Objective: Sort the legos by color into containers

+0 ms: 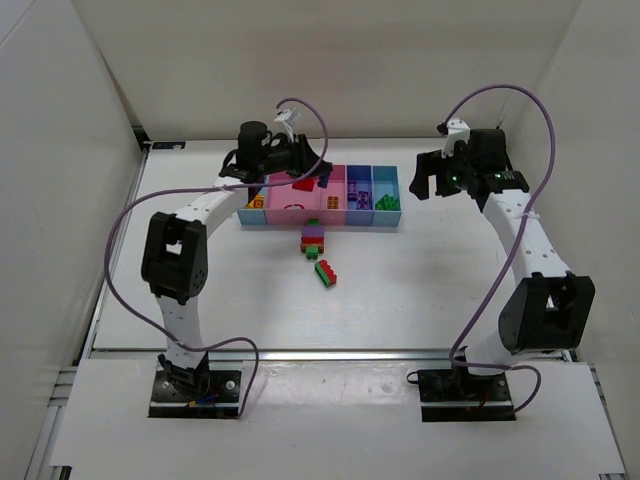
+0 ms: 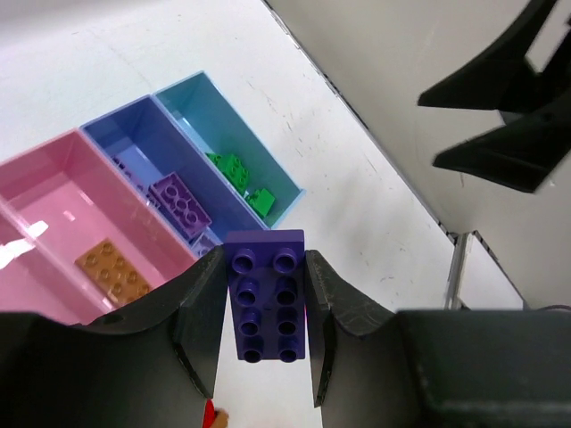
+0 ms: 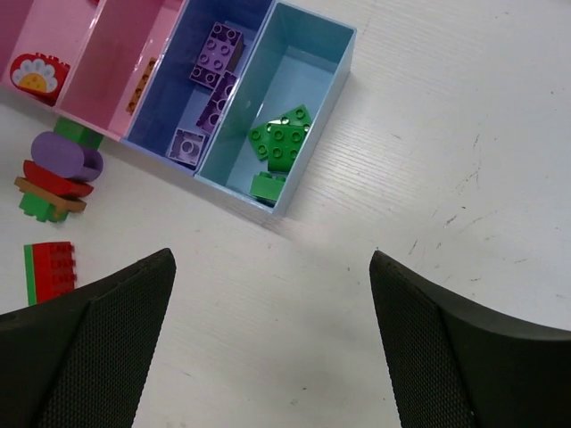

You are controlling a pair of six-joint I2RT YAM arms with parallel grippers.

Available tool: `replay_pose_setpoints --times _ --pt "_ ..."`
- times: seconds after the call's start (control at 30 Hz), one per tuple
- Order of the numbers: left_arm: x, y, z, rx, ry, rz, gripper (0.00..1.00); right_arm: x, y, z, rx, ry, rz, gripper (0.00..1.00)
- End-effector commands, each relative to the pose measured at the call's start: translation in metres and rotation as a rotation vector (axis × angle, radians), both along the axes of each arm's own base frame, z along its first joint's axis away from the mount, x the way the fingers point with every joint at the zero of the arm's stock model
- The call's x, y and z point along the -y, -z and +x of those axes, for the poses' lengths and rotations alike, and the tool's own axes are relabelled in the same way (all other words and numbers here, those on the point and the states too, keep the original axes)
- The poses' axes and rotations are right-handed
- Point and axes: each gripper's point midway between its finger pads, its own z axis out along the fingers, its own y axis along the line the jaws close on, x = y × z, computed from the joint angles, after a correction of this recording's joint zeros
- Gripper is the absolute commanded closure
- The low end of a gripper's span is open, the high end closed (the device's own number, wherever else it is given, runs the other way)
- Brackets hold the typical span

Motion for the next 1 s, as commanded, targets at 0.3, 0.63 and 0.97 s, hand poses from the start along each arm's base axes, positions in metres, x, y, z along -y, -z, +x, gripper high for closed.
replay_pose_setpoints --times 0.3,0.63,0.97 --pt "0.078 0.015 0.025 0.083 0.095 0.011 0.81 0.009 -0.029 -0.008 0.032 0.061 0.152 0.06" --pt "0.098 0.04 0.044 0.091 0.105 0.02 0.76 0.027 -0.026 -0.006 -0.046 0.135 0.329 0.02" --pt "0.107 0.055 0.059 0.073 0.085 0.022 0.53 0.021 -0.021 -0.012 -0.116 0.075 0.442 0.01"
